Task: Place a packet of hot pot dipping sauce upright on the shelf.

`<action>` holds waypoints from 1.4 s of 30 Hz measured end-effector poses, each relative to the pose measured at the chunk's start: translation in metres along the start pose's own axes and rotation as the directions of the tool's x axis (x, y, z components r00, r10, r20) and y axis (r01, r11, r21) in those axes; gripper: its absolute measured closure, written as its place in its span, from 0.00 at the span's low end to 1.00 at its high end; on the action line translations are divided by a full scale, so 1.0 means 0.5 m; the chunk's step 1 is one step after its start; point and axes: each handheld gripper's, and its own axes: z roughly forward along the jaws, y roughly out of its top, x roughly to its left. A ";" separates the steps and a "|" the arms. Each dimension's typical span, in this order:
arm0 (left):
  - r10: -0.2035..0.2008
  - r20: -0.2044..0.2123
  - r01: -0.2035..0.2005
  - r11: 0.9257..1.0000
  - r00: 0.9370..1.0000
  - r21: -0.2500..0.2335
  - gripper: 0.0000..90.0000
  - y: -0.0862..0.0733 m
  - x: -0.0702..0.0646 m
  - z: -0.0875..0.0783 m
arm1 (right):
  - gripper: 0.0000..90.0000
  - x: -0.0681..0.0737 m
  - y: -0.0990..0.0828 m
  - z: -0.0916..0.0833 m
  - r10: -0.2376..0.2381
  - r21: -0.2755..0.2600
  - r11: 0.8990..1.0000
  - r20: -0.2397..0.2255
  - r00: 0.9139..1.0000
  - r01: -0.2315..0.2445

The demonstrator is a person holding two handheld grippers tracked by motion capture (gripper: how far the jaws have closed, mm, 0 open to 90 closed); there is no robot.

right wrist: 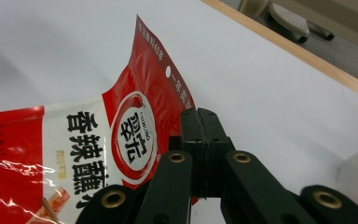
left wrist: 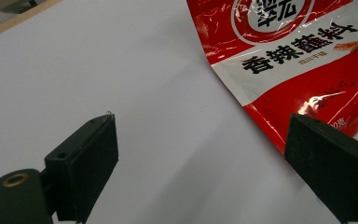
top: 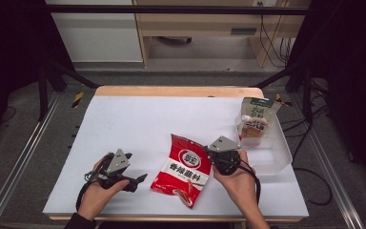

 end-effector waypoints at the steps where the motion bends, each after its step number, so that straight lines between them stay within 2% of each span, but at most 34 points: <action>1: 0.000 0.000 0.000 1.000 1.000 0.000 0.11 0.000 0.000 0.000 | 1.00 0.002 0.004 0.001 -0.005 -0.005 1.000 -0.006 1.000 0.005; 9: -0.010 -0.006 0.010 1.000 1.000 -0.006 0.12 0.000 0.006 0.000 | 1.00 0.007 0.008 0.020 -0.011 -0.051 0.999 -0.030 0.999 0.009; 16: -0.019 -0.015 0.019 1.000 1.000 -0.024 0.14 0.010 0.012 0.001 | 1.00 0.008 0.020 0.017 -0.024 -0.085 0.996 -0.040 0.999 0.020; 20: -0.014 -0.014 0.014 0.999 1.000 -0.031 0.15 0.025 0.013 0.004 | 1.00 0.009 0.023 0.014 -0.031 -0.097 0.995 -0.042 0.999 0.027; 24: 0.012 -0.008 -0.012 1.000 1.000 -0.029 0.16 0.045 0.013 0.011 | 1.00 0.012 0.031 0.011 -0.047 -0.102 0.994 -0.048 0.998 0.042; 29: 0.028 -0.007 -0.028 0.999 1.000 -0.032 0.18 0.070 0.025 0.021 | 1.00 0.017 0.054 0.012 -0.071 -0.109 0.992 -0.061 0.996 0.064; 37: 0.018 0.004 -0.018 0.999 1.000 -0.049 0.21 0.093 0.047 0.026 | 1.00 0.025 0.085 0.008 -0.107 -0.121 0.988 -0.085 0.991 0.097; 42: 0.008 0.010 -0.007 0.997 1.000 -0.075 0.24 0.101 0.056 0.018 | 1.00 0.030 0.097 0.003 -0.128 -0.128 0.985 -0.098 0.987 0.115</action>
